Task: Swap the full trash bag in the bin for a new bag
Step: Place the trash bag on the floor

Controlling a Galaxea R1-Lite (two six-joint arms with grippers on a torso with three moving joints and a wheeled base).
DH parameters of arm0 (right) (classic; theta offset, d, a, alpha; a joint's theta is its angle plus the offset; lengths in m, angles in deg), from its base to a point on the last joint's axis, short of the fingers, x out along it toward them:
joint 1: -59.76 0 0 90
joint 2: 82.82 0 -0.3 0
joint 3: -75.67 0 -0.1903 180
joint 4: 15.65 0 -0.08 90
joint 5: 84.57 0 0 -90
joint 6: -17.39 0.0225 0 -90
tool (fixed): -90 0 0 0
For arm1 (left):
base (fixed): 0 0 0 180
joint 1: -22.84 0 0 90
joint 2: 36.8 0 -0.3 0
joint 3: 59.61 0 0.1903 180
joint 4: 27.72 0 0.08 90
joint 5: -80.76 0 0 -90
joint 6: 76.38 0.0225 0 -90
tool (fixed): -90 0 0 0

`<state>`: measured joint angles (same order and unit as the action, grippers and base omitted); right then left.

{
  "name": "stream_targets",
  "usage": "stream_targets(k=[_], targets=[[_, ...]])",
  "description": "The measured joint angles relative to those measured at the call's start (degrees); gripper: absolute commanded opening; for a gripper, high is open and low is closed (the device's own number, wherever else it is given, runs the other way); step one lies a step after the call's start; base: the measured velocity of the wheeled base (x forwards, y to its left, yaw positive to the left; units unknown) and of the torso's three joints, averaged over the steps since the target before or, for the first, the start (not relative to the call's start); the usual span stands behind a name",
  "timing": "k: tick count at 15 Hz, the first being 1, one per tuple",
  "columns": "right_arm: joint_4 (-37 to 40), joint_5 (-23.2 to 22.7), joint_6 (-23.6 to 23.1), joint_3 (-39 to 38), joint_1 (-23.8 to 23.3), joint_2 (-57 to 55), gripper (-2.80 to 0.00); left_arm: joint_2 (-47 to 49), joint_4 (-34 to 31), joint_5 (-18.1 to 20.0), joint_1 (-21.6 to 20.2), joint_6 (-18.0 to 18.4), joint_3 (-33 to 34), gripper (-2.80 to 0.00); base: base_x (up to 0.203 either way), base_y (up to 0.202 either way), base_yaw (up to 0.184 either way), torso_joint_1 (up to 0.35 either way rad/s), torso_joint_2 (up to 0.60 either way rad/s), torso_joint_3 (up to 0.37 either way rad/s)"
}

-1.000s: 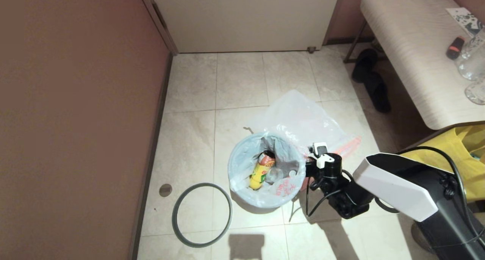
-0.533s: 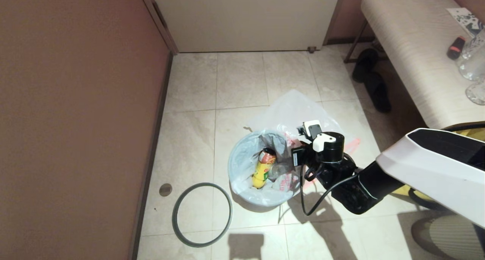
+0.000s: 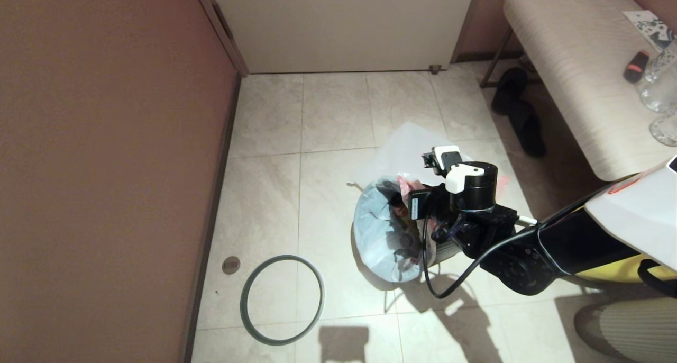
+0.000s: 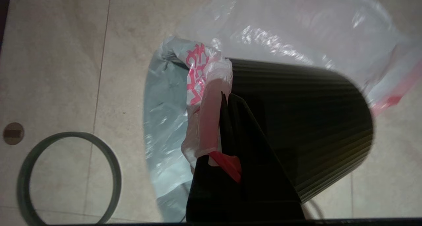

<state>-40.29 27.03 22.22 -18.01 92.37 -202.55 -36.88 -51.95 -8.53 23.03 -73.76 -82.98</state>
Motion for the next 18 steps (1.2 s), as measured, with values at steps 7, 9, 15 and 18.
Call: stream_targets(k=[7, 9, 15, 18], targets=[[13.7, -6.97, 12.91, 5.55, 0.32, 1.33, -2.8, 0.0, -0.02, 0.0, 0.0, 0.02, 0.0, -2.8, 0.0, 0.0, 0.0, 0.0, 0.0, 0.0], [17.14, -8.31, 15.75, 7.59, 1.89, 1.89, -2.8, 0.0, 0.01, -0.02, 0.0, 0.03, 0.0, -2.8, 0.0, 0.0, 0.0, 0.0, 0.0, 0.0], [20.27, -13.02, 23.66, 9.76, 1.06, 0.77, -2.8, 0.0, -0.02, -0.02, 0.0, 0.02, 0.0, -2.8, 0.0, 0.0, 0.0, 0.0, 0.0, 0.0], [19.87, -16.18, 23.83, 7.89, -4.37, -1.04, -2.8, 0.0, -0.04, 0.0, 0.0, -0.01, 0.0, -2.8, 0.0, 0.0, 0.0, 0.0, 0.0, 0.0]])
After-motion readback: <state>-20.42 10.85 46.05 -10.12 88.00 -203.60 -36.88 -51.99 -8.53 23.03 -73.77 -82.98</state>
